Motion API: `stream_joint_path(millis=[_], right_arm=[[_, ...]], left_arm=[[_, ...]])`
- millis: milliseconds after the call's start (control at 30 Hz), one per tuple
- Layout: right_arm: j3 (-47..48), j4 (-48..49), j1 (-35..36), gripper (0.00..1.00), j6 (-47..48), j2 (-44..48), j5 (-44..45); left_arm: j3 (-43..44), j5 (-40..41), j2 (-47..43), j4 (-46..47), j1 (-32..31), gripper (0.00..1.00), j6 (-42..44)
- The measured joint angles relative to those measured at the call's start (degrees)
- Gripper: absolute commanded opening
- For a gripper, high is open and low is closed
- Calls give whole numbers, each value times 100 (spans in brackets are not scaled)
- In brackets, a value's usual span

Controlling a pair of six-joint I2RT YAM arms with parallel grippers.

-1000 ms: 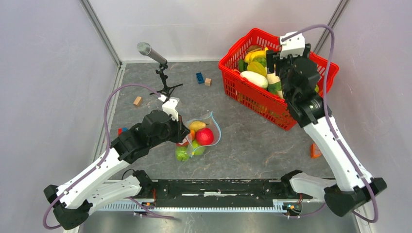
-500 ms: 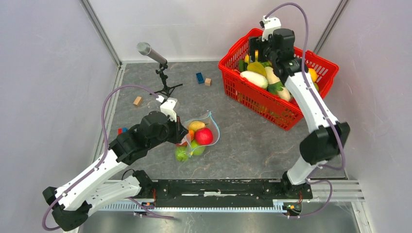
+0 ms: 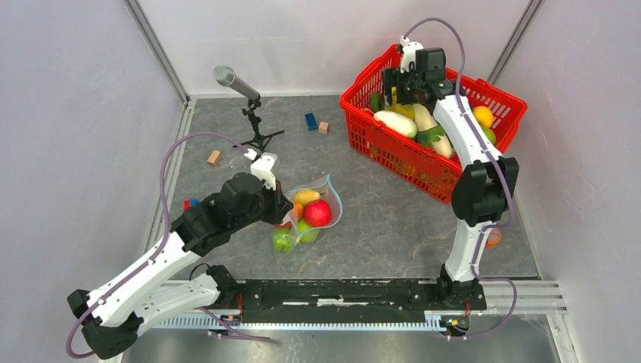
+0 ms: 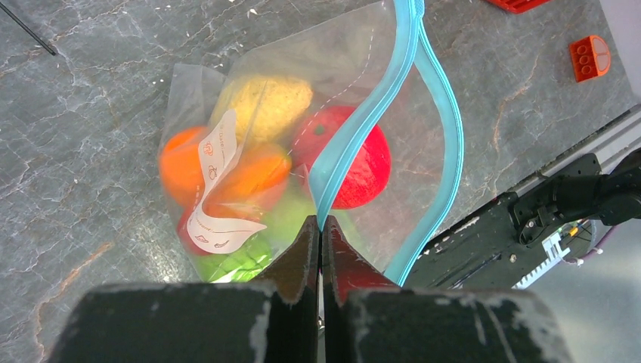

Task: Place the food in the zip-top bag and seal the zipper
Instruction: Pick up the fake fruit from the bin.

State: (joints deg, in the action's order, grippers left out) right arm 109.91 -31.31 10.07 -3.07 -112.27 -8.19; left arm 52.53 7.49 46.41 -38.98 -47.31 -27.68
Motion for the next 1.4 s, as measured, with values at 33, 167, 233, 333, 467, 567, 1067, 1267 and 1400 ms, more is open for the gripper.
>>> stream_joint_path(millis=[33, 167, 233, 333, 467, 567, 1067, 1267, 1400], right_arm=[[-13, -46, 0, 85, 24, 0, -31], [-111, -243, 2, 79, 133, 2, -247], [-153, -321, 2, 64, 205, 2, -278], [-205, -319, 2, 46, 286, 9, -219], [-540, -4, 2, 40, 317, 195, -201], [-1040, 455, -2, 39, 289, 568, -179], [-3189, 2977, -691, 38, -1128, 2417, -658], [-3204, 3230, -846, 38, -1388, 2402, -822], [-3169, 3283, -859, 39, -1401, 2409, -831]], left_arm=[[0, -2, 4, 0, 0, 2, -2], [0, -2, 9, 2, 0, 2, 0], [0, -2, 20, 4, 0, 2, -2], [0, -7, 50, 7, 0, 2, -2], [0, -7, 70, 7, 0, 2, -2], [0, -7, 68, 7, 0, 2, -2], [-2, -4, -74, -24, 0, 2, -2], [-46, -4, -212, -39, 0, 2, -13], [-46, -7, -208, -42, 0, 2, -33]])
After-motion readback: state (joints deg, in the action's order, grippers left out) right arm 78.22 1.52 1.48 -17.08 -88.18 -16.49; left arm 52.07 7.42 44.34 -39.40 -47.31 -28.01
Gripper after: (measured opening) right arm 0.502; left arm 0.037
